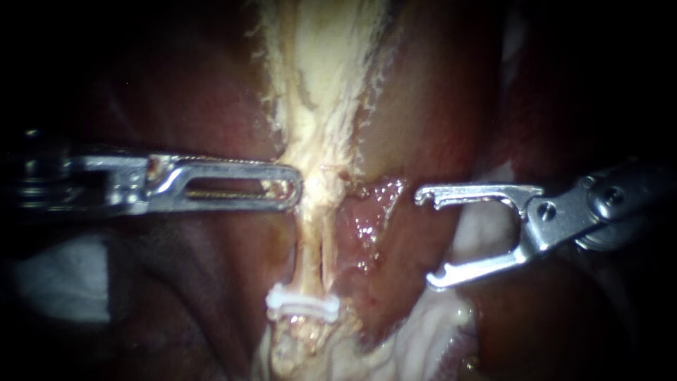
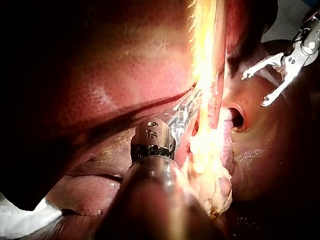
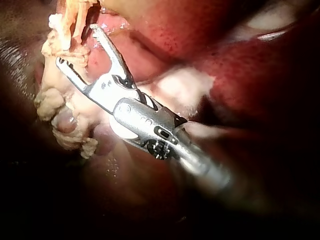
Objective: Going back second clip left tube
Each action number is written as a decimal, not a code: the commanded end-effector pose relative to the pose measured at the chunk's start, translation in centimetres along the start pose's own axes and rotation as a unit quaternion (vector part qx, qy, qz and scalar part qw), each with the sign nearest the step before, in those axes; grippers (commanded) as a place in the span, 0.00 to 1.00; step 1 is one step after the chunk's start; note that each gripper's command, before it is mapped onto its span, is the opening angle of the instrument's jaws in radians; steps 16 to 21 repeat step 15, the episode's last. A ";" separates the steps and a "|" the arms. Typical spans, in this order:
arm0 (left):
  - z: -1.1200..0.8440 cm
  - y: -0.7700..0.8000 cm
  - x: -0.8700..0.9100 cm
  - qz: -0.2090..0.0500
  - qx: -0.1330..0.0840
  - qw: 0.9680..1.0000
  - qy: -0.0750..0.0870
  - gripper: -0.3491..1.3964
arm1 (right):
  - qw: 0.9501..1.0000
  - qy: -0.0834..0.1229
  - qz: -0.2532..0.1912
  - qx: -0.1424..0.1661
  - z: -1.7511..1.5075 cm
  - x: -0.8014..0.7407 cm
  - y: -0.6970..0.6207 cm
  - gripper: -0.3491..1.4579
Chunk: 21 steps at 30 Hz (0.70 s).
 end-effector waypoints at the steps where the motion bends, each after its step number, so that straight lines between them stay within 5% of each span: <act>1: 0.02 -0.01 0.00 0.000 0.001 1.000 0.001 0.00 | 1.000 0.000 0.000 0.000 0.00 0.01 0.00 0.52; 21: 0.02 -0.01 0.01 0.000 -0.001 1.000 0.003 0.00 | 1.000 0.003 0.002 -0.001 -0.01 0.03 0.03 0.52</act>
